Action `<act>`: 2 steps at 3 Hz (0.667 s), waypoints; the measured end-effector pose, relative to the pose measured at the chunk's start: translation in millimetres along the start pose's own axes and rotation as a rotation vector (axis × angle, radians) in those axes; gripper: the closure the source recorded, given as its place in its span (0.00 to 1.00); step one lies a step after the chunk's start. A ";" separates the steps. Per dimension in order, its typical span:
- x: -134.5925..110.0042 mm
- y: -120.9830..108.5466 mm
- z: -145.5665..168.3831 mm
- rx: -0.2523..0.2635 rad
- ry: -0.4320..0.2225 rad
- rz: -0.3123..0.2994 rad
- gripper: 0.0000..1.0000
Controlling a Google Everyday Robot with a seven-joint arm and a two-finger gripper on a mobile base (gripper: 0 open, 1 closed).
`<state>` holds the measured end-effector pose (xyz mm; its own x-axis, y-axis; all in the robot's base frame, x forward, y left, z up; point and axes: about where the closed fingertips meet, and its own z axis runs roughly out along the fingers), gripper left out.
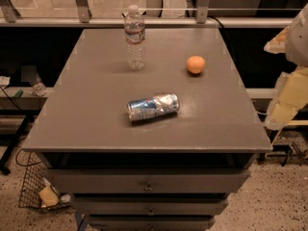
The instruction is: Move water bottle near redbull can
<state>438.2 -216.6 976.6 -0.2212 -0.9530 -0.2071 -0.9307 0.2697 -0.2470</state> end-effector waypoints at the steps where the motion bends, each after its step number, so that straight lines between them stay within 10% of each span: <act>1: 0.0 0.0 0.0 0.000 0.000 0.000 0.00; 2: -2.8 -4.1 0.0 0.031 -0.049 0.020 0.00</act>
Offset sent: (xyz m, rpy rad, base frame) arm 0.0130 0.0027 0.0001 0.1281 -0.0940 -0.0375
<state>442.6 -215.0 978.2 -0.2246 -0.9397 -0.2580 -0.9167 0.2935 -0.2712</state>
